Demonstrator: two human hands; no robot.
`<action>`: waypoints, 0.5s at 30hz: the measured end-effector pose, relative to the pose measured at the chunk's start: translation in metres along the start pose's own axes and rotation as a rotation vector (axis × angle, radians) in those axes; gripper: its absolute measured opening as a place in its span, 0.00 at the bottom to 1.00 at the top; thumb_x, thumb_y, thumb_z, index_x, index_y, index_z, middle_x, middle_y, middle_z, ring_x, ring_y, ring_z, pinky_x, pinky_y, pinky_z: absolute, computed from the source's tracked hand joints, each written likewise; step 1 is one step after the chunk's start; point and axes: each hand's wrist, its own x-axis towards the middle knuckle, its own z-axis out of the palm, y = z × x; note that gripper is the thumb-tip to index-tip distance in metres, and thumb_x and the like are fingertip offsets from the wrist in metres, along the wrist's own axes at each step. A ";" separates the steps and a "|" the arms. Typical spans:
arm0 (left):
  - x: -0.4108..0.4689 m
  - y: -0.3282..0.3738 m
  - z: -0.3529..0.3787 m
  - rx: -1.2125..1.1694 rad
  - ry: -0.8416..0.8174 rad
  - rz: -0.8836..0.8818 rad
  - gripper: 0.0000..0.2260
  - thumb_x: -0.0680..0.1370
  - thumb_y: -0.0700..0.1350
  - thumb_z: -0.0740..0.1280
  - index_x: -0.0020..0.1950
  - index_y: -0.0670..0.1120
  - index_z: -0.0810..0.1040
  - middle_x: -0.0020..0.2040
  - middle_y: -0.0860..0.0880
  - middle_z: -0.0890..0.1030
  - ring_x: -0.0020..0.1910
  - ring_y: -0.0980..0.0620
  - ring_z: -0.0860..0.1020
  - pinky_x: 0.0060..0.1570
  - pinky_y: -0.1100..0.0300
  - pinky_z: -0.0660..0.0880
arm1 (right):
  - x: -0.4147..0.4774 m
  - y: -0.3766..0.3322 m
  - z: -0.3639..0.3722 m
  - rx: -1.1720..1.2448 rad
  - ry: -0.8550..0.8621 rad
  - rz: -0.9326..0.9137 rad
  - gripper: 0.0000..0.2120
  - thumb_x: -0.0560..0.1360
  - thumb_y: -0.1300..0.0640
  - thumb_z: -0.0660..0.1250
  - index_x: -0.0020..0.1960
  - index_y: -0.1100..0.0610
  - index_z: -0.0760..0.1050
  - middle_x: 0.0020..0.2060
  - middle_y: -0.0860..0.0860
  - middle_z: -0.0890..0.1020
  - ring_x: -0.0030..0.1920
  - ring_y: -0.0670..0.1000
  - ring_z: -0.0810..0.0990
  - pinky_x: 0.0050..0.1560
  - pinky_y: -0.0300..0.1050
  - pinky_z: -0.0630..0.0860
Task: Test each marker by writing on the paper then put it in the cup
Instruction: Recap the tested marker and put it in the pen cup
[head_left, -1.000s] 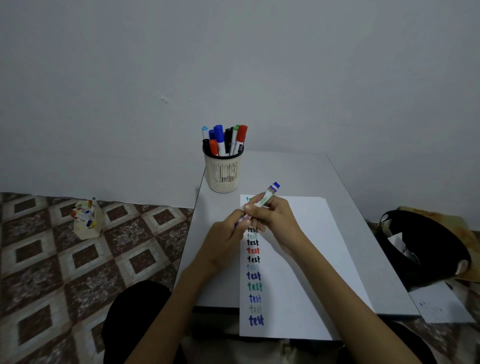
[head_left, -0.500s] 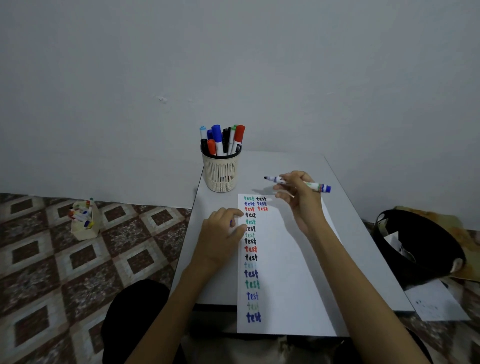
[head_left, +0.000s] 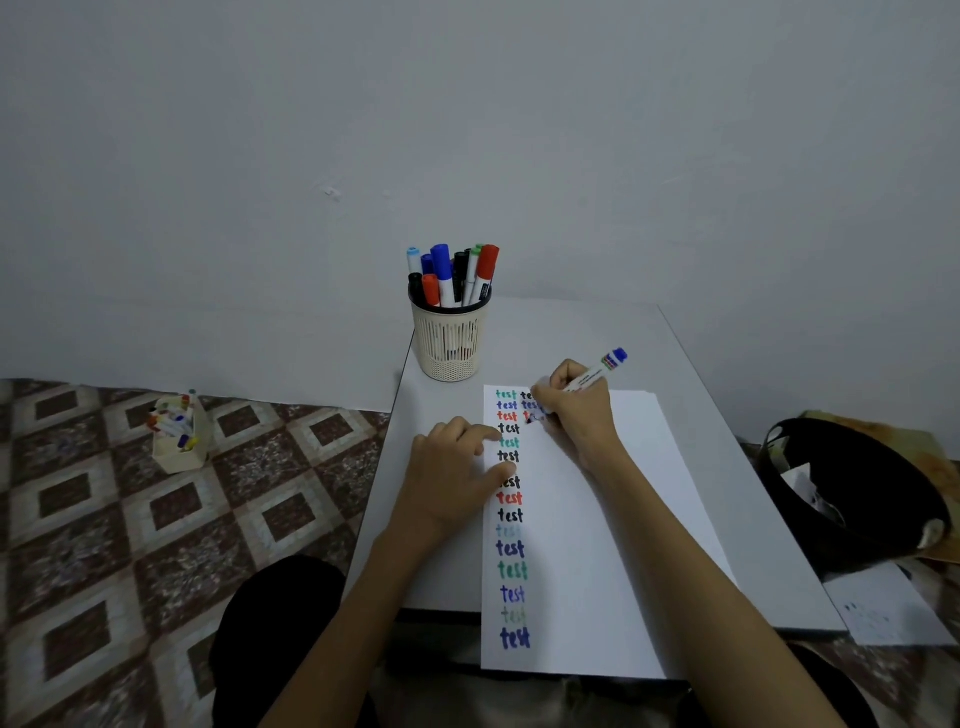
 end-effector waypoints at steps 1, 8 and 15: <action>0.000 -0.001 0.001 0.000 -0.007 -0.003 0.25 0.69 0.65 0.57 0.54 0.50 0.79 0.41 0.53 0.75 0.40 0.54 0.72 0.41 0.56 0.68 | 0.001 0.002 -0.001 -0.008 -0.003 0.007 0.16 0.73 0.72 0.67 0.33 0.60 0.64 0.27 0.54 0.77 0.33 0.53 0.82 0.39 0.50 0.79; 0.000 -0.003 0.002 -0.010 -0.021 -0.029 0.25 0.68 0.67 0.56 0.55 0.53 0.78 0.41 0.57 0.72 0.42 0.57 0.70 0.43 0.59 0.63 | 0.000 0.003 -0.002 -0.034 -0.055 0.002 0.16 0.73 0.75 0.65 0.34 0.60 0.63 0.23 0.47 0.77 0.26 0.46 0.80 0.39 0.48 0.76; -0.002 -0.005 0.003 -0.033 -0.029 -0.035 0.25 0.69 0.67 0.56 0.55 0.53 0.77 0.42 0.57 0.72 0.42 0.57 0.70 0.46 0.58 0.64 | -0.001 0.003 0.000 -0.120 -0.046 -0.054 0.15 0.73 0.74 0.65 0.35 0.60 0.64 0.33 0.57 0.79 0.38 0.53 0.86 0.31 0.39 0.79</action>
